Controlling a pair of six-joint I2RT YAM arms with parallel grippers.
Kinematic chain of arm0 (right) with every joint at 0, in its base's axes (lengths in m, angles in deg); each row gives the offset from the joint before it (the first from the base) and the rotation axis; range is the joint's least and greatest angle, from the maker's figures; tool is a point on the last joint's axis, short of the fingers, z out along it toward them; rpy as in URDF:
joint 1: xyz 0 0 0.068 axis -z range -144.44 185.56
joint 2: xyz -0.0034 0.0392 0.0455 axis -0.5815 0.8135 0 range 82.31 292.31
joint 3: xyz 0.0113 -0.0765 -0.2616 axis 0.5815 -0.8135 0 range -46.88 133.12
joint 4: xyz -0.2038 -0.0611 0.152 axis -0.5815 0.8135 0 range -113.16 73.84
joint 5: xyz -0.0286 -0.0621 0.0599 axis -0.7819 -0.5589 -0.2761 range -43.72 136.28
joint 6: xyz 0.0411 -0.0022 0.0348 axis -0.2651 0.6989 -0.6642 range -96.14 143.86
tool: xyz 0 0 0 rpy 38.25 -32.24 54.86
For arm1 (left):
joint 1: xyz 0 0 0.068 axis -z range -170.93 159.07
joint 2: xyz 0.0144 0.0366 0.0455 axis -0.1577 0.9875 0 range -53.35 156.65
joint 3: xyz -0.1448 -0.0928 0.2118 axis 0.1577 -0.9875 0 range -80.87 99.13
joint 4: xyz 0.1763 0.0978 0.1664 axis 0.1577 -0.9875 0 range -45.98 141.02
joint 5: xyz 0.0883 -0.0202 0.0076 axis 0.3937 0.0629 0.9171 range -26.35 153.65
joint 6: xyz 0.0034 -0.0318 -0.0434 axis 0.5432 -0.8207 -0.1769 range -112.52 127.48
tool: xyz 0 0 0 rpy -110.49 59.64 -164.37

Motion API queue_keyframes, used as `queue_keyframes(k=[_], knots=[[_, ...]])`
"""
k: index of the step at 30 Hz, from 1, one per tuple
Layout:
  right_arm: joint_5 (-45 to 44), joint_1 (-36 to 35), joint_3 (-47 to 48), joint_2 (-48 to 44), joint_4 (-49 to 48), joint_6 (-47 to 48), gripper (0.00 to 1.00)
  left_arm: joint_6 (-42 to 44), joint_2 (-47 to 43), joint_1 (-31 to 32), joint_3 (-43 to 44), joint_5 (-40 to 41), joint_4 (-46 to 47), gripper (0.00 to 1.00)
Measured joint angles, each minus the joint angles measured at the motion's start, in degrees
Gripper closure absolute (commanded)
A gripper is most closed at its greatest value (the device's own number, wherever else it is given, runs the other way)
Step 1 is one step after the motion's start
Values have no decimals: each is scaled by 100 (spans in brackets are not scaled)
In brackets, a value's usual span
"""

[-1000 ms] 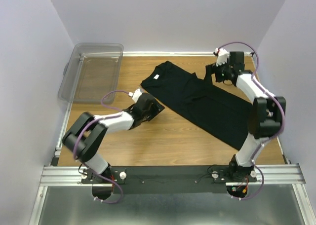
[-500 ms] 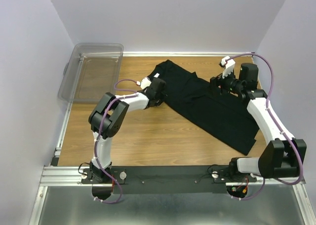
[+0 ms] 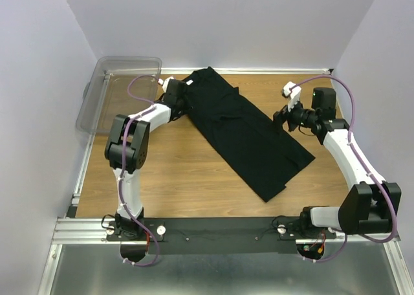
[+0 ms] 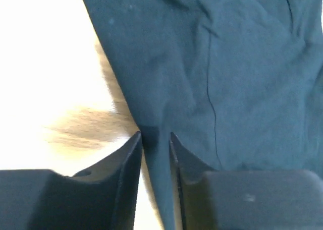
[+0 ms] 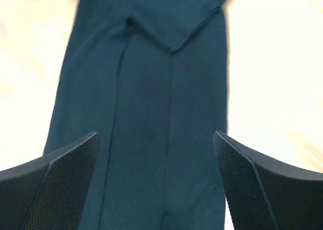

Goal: Fold and stack the t-shirts

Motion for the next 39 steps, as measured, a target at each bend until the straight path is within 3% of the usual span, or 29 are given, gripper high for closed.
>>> queue_keyframes(k=[1,2,3,6,12,14,16,18,21,24,26,31,33,39], knots=[[136,0,0,24,188,275,0,153,-111,-20,-92,-83,94,32],[269,0,0,48,398,684,0,323,-260,-20,-245,-179,168,23],[313,0,-4,72,492,885,0,498,-481,-4,-422,-275,223,23],[282,0,-11,352,831,1650,0,1095,-1471,72,-1165,-535,422,22],[-70,2,87,1528,1150,2162,4,1886,-4017,313,-2330,-925,1360,23],[22,-4,9,1563,1408,2396,11,1947,-4758,501,-2852,-1217,1864,29],[44,-195,-125,1438,1561,2564,11,1746,-5123,697,-3526,-1541,2446,30],[-111,-791,-372,1207,1565,2608,11,1434,-5348,1056,-4321,-1609,2721,30],[-459,-2275,-992,704,1397,2417,14,992,-5521,1692,-5453,-1390,2553,30],[-925,-3335,-1283,260,1355,2046,14,704,-6568,2057,-6122,-1054,2068,29],[-1443,-3906,-1296,181,1128,1759,15,566,-7512,2087,-6194,-737,1878,24],[-3042,-4970,-1342,699,505,1062,28,501,-9342,2092,-5759,247,1403,17],[-3569,-5115,-1349,1104,345,789,37,533,-9621,2092,-5521,610,1113,17],[-4568,-5215,-1401,1200,-42,402,60,560,-9696,2092,-5394,970,450,17]])
